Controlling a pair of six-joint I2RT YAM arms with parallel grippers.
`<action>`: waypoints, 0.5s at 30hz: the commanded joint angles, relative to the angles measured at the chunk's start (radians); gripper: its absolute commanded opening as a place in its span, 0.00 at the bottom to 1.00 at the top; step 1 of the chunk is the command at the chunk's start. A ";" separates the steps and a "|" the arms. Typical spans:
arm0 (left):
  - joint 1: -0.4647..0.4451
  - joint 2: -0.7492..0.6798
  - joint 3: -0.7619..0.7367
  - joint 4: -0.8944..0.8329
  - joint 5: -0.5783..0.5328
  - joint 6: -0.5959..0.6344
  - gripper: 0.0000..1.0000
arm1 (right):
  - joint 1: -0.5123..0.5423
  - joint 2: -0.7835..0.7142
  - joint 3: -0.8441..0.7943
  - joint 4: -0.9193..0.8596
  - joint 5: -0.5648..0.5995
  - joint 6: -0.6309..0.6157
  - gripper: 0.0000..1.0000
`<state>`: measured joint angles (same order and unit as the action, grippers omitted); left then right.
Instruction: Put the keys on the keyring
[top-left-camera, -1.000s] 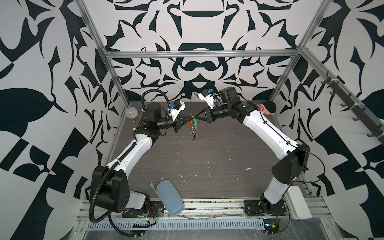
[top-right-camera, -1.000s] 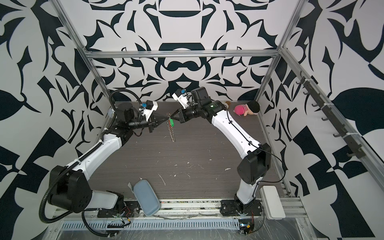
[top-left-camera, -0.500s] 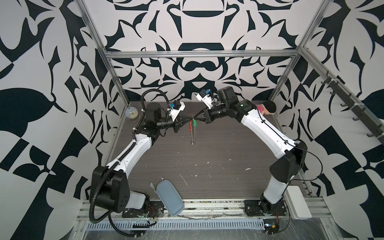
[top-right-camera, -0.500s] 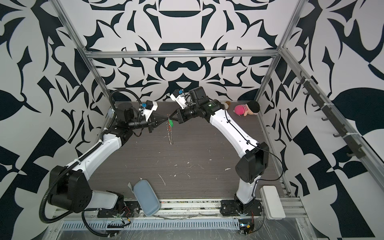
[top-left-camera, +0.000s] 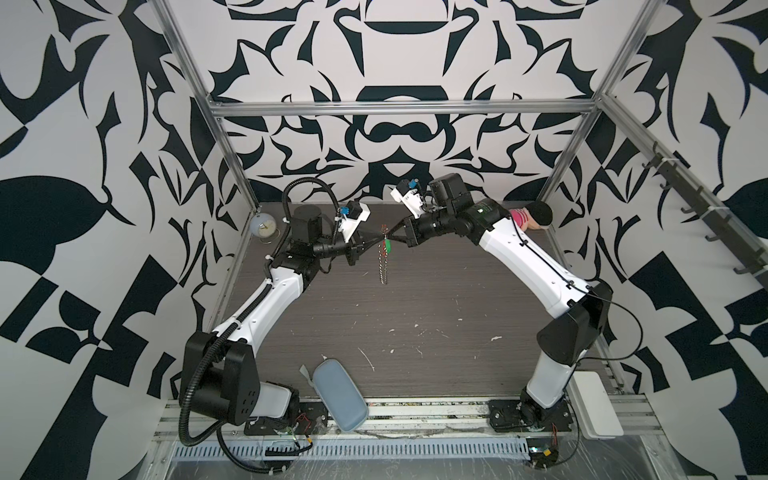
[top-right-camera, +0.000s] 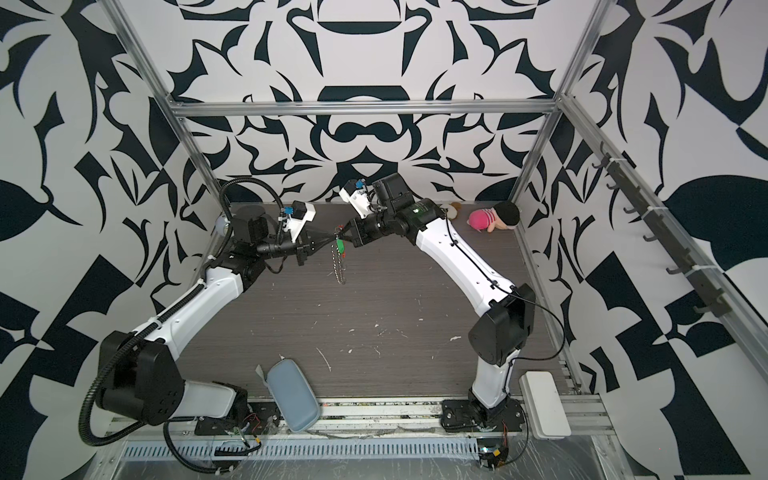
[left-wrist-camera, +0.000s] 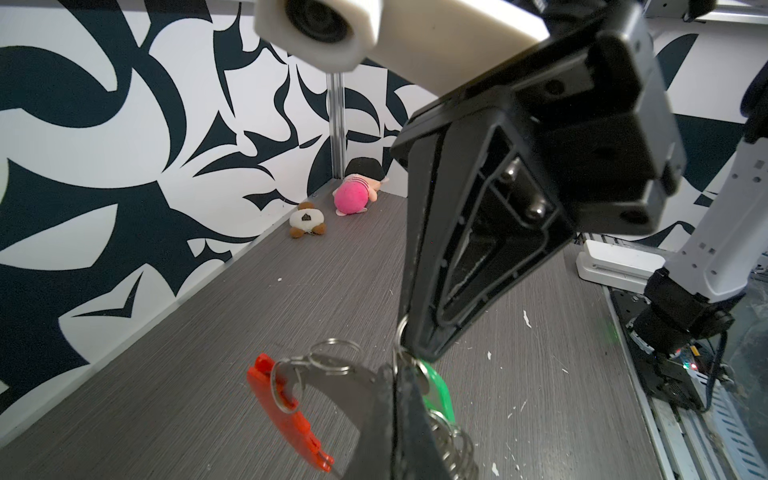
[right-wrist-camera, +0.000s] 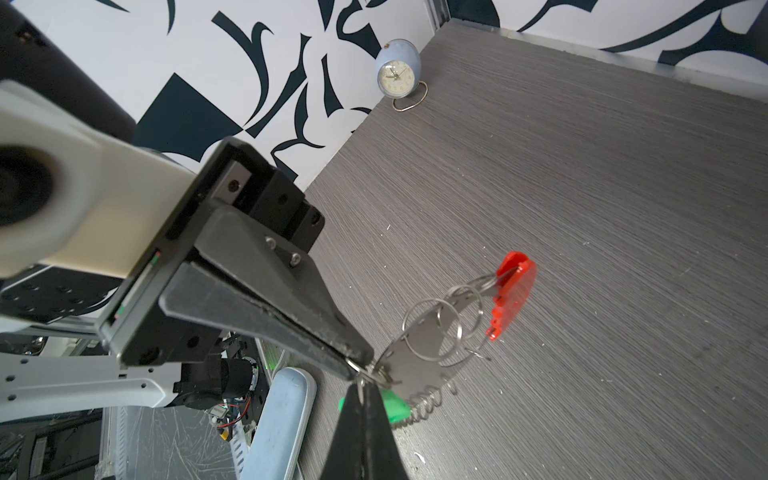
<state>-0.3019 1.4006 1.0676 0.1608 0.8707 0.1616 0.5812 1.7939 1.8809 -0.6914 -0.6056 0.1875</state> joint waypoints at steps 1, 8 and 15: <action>-0.003 -0.030 0.013 0.078 0.061 -0.011 0.00 | -0.009 -0.003 -0.020 0.015 0.094 0.042 0.00; 0.003 -0.019 0.000 0.188 0.060 -0.093 0.00 | -0.021 -0.040 -0.092 0.046 0.137 0.086 0.00; 0.008 -0.001 -0.011 0.283 0.064 -0.178 0.00 | -0.033 -0.092 -0.178 0.111 0.153 0.149 0.00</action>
<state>-0.3000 1.4147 1.0527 0.2848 0.8722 0.0463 0.5774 1.7229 1.7424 -0.5877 -0.5323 0.2886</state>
